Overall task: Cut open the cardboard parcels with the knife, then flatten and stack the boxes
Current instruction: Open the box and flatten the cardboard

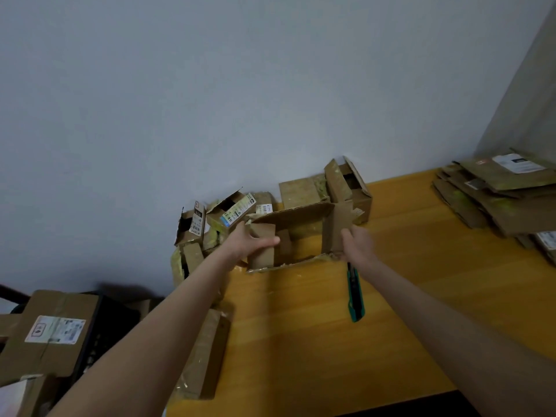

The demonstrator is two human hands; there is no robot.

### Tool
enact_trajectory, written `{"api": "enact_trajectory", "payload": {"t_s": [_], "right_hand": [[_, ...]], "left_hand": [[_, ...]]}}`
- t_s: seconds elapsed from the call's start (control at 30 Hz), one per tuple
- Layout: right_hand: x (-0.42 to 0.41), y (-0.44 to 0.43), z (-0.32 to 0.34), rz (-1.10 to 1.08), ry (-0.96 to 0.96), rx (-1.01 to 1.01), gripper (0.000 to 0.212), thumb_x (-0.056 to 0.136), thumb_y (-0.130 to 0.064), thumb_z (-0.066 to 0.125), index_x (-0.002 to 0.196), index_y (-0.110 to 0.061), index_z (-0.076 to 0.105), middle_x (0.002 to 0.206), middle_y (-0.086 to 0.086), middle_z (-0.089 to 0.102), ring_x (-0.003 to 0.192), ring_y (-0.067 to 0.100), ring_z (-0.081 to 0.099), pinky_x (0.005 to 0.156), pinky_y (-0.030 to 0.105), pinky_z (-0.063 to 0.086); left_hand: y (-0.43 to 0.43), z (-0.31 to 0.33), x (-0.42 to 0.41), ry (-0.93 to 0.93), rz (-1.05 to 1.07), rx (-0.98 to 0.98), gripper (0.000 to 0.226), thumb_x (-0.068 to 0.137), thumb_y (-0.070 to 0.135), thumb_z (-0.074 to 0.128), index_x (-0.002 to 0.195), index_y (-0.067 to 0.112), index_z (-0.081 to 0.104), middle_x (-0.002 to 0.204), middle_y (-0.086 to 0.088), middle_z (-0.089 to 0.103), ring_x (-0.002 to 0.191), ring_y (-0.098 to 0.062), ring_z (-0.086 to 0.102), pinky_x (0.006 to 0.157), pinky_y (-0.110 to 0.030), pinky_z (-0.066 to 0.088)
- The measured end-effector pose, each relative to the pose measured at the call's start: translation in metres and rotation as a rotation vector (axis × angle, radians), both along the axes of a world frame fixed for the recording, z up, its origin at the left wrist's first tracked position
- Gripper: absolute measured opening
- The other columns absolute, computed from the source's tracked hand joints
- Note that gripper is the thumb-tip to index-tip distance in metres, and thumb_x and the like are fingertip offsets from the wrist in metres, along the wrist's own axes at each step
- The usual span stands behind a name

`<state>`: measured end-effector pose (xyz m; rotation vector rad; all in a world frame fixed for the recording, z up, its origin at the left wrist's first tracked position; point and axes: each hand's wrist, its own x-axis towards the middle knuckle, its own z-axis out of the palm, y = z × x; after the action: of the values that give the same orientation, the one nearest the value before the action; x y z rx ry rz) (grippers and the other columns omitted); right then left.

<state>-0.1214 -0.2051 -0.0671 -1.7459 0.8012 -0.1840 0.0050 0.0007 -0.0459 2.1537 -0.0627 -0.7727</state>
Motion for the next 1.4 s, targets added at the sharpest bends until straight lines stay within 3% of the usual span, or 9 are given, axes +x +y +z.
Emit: {"api": "enact_trajectory", "payload": {"t_s": [0.07, 0.17, 0.37, 0.5, 0.67, 0.8, 0.87, 1.1, 1.4], "right_hand": [[-0.001, 0.004, 0.001, 0.036, -0.04, 0.06, 0.023, 0.101, -0.009, 0.036, 0.082, -0.005, 0.048, 0.086, 0.014, 0.052, 0.092, 0.041, 0.062, 0.07, 0.042, 0.059], [-0.001, 0.002, 0.0, -0.009, -0.077, 0.207, 0.016, 0.102, -0.009, 0.037, 0.105, -0.004, 0.051, 0.107, 0.018, 0.054, 0.103, 0.038, 0.059, 0.055, 0.024, 0.059], [-0.004, -0.009, -0.01, -0.222, -0.09, 0.557, 0.026, 0.102, -0.01, 0.037, 0.125, -0.003, 0.047, 0.108, 0.019, 0.059, 0.096, 0.032, 0.064, 0.075, 0.036, 0.057], [0.003, -0.004, -0.002, -0.359, -0.214, 0.834, 0.016, 0.102, -0.006, 0.037, 0.116, -0.006, 0.045, 0.097, 0.018, 0.057, 0.097, 0.034, 0.06, 0.082, 0.043, 0.054], [0.006, -0.002, 0.003, -0.383, -0.277, 0.935, 0.02, 0.102, -0.007, 0.039, 0.12, -0.002, 0.045, 0.101, 0.017, 0.058, 0.087, 0.03, 0.062, 0.064, 0.039, 0.053], [0.0, -0.004, 0.001, -0.386, -0.309, 1.032, 0.019, 0.101, -0.011, 0.039, 0.117, -0.004, 0.047, 0.105, 0.017, 0.06, 0.09, 0.03, 0.063, 0.061, 0.041, 0.055], [-0.005, -0.011, -0.006, -0.354, -0.267, 0.959, 0.021, 0.1, -0.017, 0.039, 0.112, -0.007, 0.053, 0.106, 0.014, 0.062, 0.097, 0.032, 0.063, 0.077, 0.043, 0.055], [-0.02, -0.025, -0.023, -0.237, 0.042, 0.239, 0.053, 0.103, -0.04, 0.037, 0.144, -0.007, 0.038, 0.147, 0.01, 0.04, 0.133, 0.03, 0.038, 0.105, 0.041, 0.033], [-0.022, 0.003, -0.069, 0.03, 0.208, 0.004, 0.042, 0.1, -0.038, 0.045, 0.134, -0.016, 0.053, 0.133, 0.004, 0.056, 0.116, 0.024, 0.054, 0.092, 0.035, 0.044]], "left_hand": [[-0.007, -0.013, -0.002, -0.119, -0.006, 0.157, 0.121, 0.053, 0.044, 0.089, 0.148, 0.013, 0.022, 0.142, -0.015, 0.043, 0.127, -0.037, 0.046, 0.1, -0.054, 0.046], [-0.011, -0.023, -0.006, -0.251, -0.029, 0.256, 0.089, 0.073, 0.024, 0.081, 0.143, 0.011, 0.028, 0.133, -0.016, 0.049, 0.117, -0.034, 0.053, 0.094, -0.046, 0.052], [0.015, 0.007, -0.012, 0.025, -0.14, -0.125, 0.027, 0.098, 0.022, 0.049, 0.124, 0.017, 0.053, 0.116, -0.015, 0.058, 0.1, -0.026, 0.06, 0.083, -0.035, 0.051], [0.031, 0.0, -0.017, 0.319, 0.037, -0.244, 0.051, 0.098, 0.048, 0.044, 0.129, 0.008, 0.052, 0.112, -0.014, 0.056, 0.098, -0.027, 0.054, 0.079, -0.038, 0.046], [0.039, -0.036, -0.026, 0.465, 0.185, -0.126, 0.092, 0.083, 0.075, 0.043, 0.152, 0.016, 0.026, 0.157, -0.021, 0.019, 0.139, -0.047, 0.027, 0.099, -0.064, 0.037], [0.03, -0.041, -0.037, 0.67, 0.389, -0.354, 0.062, 0.082, 0.04, 0.068, 0.127, 0.001, 0.05, 0.114, -0.024, 0.063, 0.085, -0.034, 0.07, 0.058, -0.038, 0.06], [0.03, -0.042, -0.035, 0.625, 0.459, -0.368, 0.043, 0.087, 0.023, 0.066, 0.121, -0.001, 0.054, 0.096, -0.018, 0.066, 0.079, -0.028, 0.067, 0.055, -0.035, 0.058], [0.05, -0.038, -0.028, 0.271, 0.467, -0.07, 0.055, 0.087, 0.002, 0.066, 0.137, 0.011, 0.045, 0.132, -0.015, 0.054, 0.12, -0.036, 0.052, 0.092, -0.05, 0.045], [0.006, -0.092, -0.066, 0.207, 0.398, 0.007, 0.061, 0.087, -0.001, 0.065, 0.141, 0.006, 0.038, 0.137, -0.018, 0.048, 0.126, -0.037, 0.047, 0.101, -0.048, 0.042]]}}
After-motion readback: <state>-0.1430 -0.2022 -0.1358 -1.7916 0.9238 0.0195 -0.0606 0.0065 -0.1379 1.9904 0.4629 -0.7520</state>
